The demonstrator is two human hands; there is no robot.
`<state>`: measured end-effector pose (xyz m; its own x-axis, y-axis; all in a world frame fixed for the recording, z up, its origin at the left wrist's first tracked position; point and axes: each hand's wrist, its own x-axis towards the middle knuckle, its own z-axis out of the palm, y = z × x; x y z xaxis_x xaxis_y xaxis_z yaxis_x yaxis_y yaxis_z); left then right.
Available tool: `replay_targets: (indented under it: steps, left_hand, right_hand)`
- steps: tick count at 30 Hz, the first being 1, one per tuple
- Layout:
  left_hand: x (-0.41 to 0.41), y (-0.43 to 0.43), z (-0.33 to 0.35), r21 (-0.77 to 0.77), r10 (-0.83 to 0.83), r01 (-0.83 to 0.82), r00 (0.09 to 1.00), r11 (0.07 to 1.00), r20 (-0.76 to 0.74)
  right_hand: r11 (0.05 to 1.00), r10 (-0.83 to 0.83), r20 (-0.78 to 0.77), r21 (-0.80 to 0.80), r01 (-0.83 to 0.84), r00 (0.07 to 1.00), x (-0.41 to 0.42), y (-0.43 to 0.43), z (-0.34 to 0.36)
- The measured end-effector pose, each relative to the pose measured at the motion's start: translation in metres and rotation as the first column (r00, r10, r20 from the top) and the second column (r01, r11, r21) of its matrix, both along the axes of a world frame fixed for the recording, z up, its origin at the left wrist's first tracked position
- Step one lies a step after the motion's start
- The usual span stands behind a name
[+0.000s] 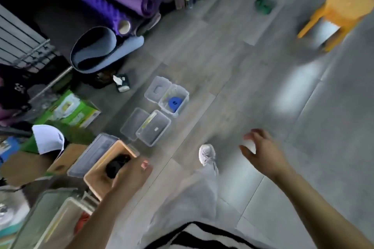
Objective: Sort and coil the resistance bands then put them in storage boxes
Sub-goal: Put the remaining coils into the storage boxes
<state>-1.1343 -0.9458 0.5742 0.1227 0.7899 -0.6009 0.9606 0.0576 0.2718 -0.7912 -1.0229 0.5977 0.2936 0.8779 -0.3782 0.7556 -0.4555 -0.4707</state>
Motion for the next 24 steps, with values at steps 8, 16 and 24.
replay_targets:
  steps: [8, 16, 24]
  left_hand:
    - [0.309, 0.232, 0.078, 0.205, -0.127, 0.065, 0.944, 0.977, 0.305]
    - [0.507, 0.360, 0.049, 0.188, -0.093, 0.026, 0.930, 0.982, 0.355]
    - [0.602, 0.425, 0.026, 0.061, 0.281, -0.304, 0.929, 0.951, 0.242]
  right_hand:
    - [0.971, -0.235, 0.001, -0.036, 0.235, 0.972, 0.170, 0.082, 0.025]
    - [0.995, -0.102, 0.018, 0.009, 0.102, 0.995, 0.380, 0.258, 0.027]
    - [0.987, 0.130, 0.050, 0.091, -0.134, 0.990, 0.578, 0.492, 0.069]
